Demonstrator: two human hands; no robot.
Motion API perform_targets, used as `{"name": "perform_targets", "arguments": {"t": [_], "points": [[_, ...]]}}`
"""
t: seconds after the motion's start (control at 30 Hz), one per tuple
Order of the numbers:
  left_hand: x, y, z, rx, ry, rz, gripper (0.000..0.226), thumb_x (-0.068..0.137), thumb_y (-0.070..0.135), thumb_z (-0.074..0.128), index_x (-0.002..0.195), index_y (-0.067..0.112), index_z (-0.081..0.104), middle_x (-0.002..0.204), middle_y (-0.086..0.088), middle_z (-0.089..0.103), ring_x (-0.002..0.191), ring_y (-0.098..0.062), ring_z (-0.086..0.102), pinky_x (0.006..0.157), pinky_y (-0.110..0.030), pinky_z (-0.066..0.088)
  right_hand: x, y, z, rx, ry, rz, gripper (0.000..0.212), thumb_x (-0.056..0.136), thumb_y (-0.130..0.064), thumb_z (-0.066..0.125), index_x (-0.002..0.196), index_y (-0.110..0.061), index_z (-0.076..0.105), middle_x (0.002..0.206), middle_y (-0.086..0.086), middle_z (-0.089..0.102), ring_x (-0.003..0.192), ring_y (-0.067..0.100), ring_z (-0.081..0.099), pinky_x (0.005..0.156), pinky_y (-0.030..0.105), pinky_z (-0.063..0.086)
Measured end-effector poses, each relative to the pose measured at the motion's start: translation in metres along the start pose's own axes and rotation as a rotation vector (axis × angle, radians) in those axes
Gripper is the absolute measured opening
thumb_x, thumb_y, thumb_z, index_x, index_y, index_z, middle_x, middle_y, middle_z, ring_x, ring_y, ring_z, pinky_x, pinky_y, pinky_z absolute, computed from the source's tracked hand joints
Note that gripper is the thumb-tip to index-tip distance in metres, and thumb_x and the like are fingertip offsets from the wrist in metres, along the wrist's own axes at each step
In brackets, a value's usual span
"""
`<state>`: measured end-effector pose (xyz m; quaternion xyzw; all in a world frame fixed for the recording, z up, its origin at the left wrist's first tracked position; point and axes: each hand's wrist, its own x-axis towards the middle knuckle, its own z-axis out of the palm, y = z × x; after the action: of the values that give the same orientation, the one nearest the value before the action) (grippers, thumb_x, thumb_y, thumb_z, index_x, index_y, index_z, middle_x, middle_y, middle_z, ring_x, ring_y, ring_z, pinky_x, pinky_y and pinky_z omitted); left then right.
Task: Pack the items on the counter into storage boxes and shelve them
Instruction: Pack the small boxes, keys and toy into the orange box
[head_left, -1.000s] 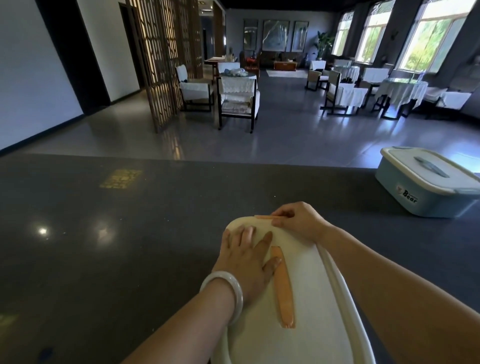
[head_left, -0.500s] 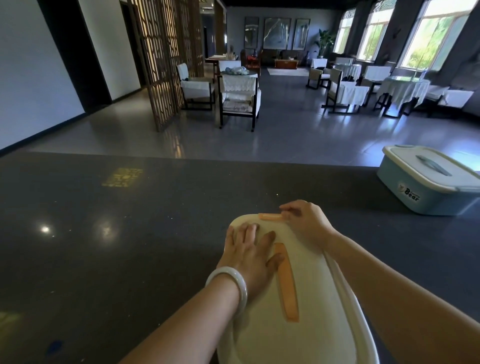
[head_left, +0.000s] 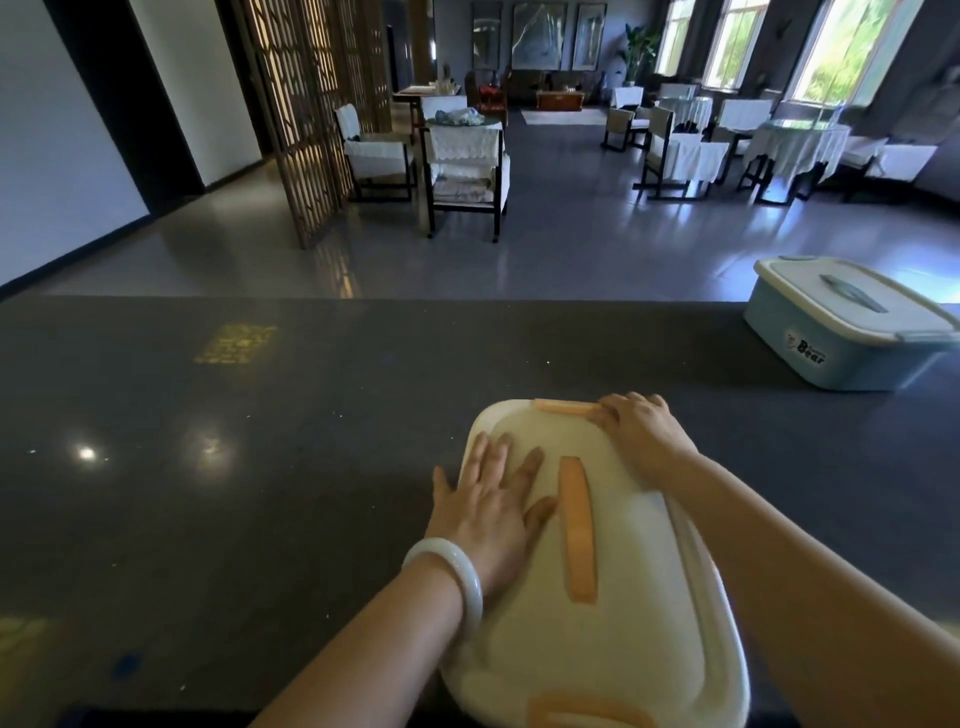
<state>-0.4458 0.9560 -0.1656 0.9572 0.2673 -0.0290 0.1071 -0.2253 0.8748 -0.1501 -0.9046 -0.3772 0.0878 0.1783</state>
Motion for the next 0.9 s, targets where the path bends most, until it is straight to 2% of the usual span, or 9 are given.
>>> {"name": "perform_targets", "arguments": {"t": [0.13, 0.2, 0.37, 0.53, 0.6, 0.67, 0.73, 0.8, 0.9], "points": [[0.030, -0.008, -0.013, 0.084, -0.028, 0.131, 0.062, 0.091, 0.070, 0.010, 0.149, 0.050, -0.001, 0.161, 0.007, -0.014, 0.146, -0.016, -0.019, 0.116, -0.059, -0.003, -0.013, 0.025, -0.011, 0.121, 0.053, 0.183, 0.032, 0.094, -0.051, 0.044, 0.108, -0.030, 0.064, 0.112, 0.005, 0.061, 0.110, 0.027, 0.049, 0.087, 0.039, 0.045], [0.050, -0.011, -0.023, 0.145, -0.033, 0.090, 0.068, 0.089, 0.075, 0.015, 0.149, 0.048, 0.000, 0.161, 0.004, -0.015, 0.147, -0.023, -0.019, 0.115, -0.060, -0.007, -0.023, 0.033, -0.013, 0.136, 0.108, 0.299, 0.035, 0.093, -0.052, 0.042, 0.107, -0.027, 0.061, 0.111, 0.007, 0.061, 0.107, 0.029, 0.052, 0.082, 0.039, 0.045], [0.081, 0.003, -0.050, 0.353, 0.041, -0.013, 0.076, 0.092, 0.070, 0.023, 0.153, 0.034, -0.006, 0.161, -0.006, -0.017, 0.146, -0.032, -0.019, 0.113, -0.063, -0.008, -0.048, 0.035, -0.010, 0.184, 0.239, 0.647, 0.054, 0.096, -0.049, 0.032, 0.125, -0.009, 0.052, 0.130, 0.015, 0.053, 0.120, 0.034, 0.046, 0.094, 0.042, 0.037], [0.028, -0.008, -0.041, 0.063, 0.116, -0.056, 0.069, 0.094, 0.065, 0.019, 0.154, 0.032, 0.009, 0.161, -0.002, -0.013, 0.147, -0.029, -0.015, 0.116, -0.059, -0.004, -0.091, 0.048, -0.022, 0.071, 0.042, 0.760, 0.058, 0.093, -0.057, 0.025, 0.102, -0.015, 0.063, 0.074, 0.004, 0.059, 0.077, 0.027, 0.057, 0.068, 0.033, 0.043], [-0.011, -0.016, -0.027, -0.044, 0.131, -0.107, 0.076, 0.087, 0.071, 0.005, 0.153, 0.033, 0.007, 0.160, 0.001, -0.014, 0.147, -0.027, -0.013, 0.118, -0.057, 0.000, -0.110, 0.060, -0.023, -0.016, -0.036, 0.712, 0.059, 0.091, -0.061, 0.028, 0.099, -0.017, 0.066, 0.072, 0.004, 0.066, 0.076, 0.026, 0.064, 0.067, 0.032, 0.049], [-0.044, -0.017, -0.013, -0.163, 0.108, -0.158, 0.086, 0.077, 0.075, -0.002, 0.153, 0.035, 0.005, 0.158, 0.003, -0.018, 0.147, -0.026, -0.010, 0.118, -0.053, 0.006, -0.125, 0.071, -0.015, -0.031, 0.000, 0.535, 0.044, 0.094, -0.053, 0.035, 0.124, -0.029, 0.056, 0.110, 0.004, 0.064, 0.100, 0.027, 0.061, 0.077, 0.034, 0.048], [-0.057, -0.013, -0.003, -0.340, 0.114, -0.180, 0.084, 0.080, 0.073, 0.010, 0.154, 0.032, 0.006, 0.158, 0.004, -0.022, 0.147, -0.024, -0.009, 0.120, -0.045, 0.008, -0.130, 0.070, -0.007, 0.229, 0.137, 0.401, 0.050, 0.095, -0.047, 0.044, 0.144, -0.036, 0.035, 0.139, 0.001, 0.048, 0.118, 0.025, 0.052, 0.084, 0.033, 0.041], [-0.053, -0.012, 0.002, -0.427, 0.208, -0.168, 0.074, 0.091, 0.062, 0.025, 0.155, 0.027, 0.011, 0.160, 0.003, -0.019, 0.148, -0.020, -0.005, 0.121, -0.037, 0.008, -0.125, 0.065, -0.002, 0.455, 0.226, 0.369, 0.054, 0.093, -0.041, 0.054, 0.144, -0.040, 0.035, 0.135, 0.001, 0.053, 0.105, 0.021, 0.055, 0.079, 0.030, 0.038], [-0.035, -0.020, 0.003, -0.473, 0.337, -0.109, 0.061, 0.098, 0.044, 0.039, 0.152, 0.020, 0.025, 0.162, 0.001, -0.005, 0.148, -0.017, 0.003, 0.120, -0.029, 0.009, -0.116, 0.066, 0.008, 0.541, 0.284, 0.367, 0.054, 0.092, -0.033, 0.059, 0.143, -0.035, 0.040, 0.129, 0.001, 0.059, 0.095, 0.016, 0.052, 0.078, 0.029, 0.036]]}}
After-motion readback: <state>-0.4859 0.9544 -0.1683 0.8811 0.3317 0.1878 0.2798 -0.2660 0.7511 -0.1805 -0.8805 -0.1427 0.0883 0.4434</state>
